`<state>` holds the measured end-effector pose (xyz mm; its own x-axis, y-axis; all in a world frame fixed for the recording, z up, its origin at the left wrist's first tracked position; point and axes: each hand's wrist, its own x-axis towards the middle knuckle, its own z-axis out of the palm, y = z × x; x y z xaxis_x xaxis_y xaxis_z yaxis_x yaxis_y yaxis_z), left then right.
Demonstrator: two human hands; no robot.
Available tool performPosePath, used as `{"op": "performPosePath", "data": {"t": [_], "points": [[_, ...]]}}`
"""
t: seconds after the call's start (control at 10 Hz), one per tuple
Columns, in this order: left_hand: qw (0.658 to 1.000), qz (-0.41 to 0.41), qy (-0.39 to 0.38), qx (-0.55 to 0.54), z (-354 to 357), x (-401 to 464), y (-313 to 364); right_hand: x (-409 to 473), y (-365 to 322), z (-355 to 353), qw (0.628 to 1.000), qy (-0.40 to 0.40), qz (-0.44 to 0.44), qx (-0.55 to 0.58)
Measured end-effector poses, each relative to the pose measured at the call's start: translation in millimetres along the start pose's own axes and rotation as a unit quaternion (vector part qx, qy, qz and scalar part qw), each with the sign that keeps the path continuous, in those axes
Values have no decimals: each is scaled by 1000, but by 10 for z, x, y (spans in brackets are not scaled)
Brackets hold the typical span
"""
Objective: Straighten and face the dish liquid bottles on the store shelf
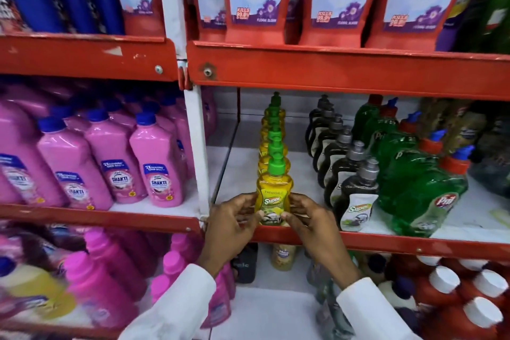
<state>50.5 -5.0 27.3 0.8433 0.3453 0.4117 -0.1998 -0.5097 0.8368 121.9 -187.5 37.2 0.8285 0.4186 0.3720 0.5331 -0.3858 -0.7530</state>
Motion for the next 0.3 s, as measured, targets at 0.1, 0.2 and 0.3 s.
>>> {"op": "performPosePath", "data": {"t": [0.1, 0.2, 0.3], "points": [[1000, 5, -2, -10, 3, 11, 8, -4, -3, -18, 1000, 0, 12, 28], [1000, 20, 11, 21, -60, -22, 148, -122, -131, -125, 996, 49, 27, 68], [979, 142, 85, 119, -184, -6, 486, -360, -433, -473, 962, 245, 4, 119]]}}
